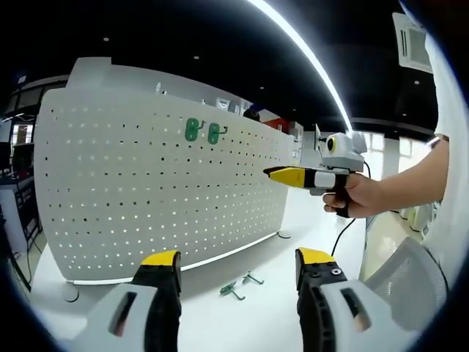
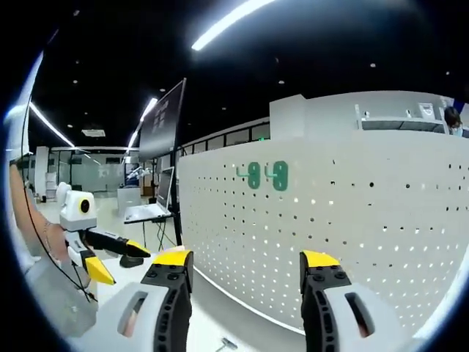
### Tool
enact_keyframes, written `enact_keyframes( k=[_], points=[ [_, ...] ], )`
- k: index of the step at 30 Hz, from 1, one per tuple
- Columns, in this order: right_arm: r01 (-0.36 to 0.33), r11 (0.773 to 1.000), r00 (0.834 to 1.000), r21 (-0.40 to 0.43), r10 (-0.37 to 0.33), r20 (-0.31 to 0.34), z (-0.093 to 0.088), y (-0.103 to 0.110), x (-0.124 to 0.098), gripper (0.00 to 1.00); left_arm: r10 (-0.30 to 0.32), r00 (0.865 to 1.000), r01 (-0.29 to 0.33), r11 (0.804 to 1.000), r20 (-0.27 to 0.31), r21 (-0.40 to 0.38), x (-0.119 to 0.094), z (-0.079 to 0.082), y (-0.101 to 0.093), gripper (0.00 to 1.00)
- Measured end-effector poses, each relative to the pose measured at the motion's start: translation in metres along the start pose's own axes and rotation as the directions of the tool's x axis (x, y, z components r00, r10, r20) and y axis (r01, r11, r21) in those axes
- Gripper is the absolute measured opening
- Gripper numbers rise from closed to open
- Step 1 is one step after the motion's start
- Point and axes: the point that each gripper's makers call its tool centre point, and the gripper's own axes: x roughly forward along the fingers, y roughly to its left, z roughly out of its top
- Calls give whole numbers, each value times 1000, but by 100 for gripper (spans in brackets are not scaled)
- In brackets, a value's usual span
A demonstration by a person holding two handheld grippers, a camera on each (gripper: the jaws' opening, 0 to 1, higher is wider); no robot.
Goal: Insert the hook assembly into the mounting plate slot until the hook locks in place.
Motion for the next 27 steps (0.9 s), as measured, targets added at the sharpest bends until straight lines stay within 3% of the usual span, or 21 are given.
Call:
enact_keyframes(
  k=[27],
  points=[
    [-8,999,995,31,12,-100,-48,5,-45,60,-10,1000,9,1000,-25,-7,1,-9,-1,66]
  ],
)
